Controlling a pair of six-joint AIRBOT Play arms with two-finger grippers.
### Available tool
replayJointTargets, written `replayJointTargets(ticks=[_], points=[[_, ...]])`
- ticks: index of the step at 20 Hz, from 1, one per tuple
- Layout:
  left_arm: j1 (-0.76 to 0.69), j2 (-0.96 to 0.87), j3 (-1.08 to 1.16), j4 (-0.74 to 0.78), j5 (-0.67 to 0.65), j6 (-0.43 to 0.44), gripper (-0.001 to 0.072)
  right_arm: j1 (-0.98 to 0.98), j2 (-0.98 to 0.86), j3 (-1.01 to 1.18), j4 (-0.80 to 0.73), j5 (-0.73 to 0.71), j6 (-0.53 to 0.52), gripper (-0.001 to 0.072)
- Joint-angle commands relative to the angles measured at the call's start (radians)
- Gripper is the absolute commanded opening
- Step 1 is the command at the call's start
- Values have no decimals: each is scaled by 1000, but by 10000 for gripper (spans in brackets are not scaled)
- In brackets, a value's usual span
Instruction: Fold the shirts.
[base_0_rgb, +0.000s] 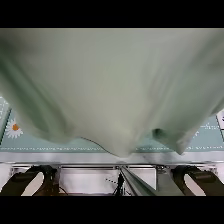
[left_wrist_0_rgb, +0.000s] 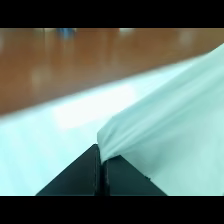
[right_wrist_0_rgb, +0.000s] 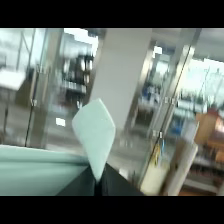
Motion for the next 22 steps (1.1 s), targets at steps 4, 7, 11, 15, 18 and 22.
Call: replayJointTargets(ticks=[4,7,11,15,18,22], points=[[1,-97,-373,14,19,28,22,0,-361,8,-26,228,9,44],[1,-208,-522,20,128,71,22,-1,-555,8,38,228,9,45],[1,-416,-588,13,198,103,24,-1,-748,8,74,228,80,46],[1,-597,-587,-106,187,102,27,0,-848,8,158,229,120,264],[17,-657,-576,-200,188,102,345,-7,-845,12,166,236,95,376],[140,-653,-470,-148,81,101,671,-78,-737,31,-42,346,-25,398]])
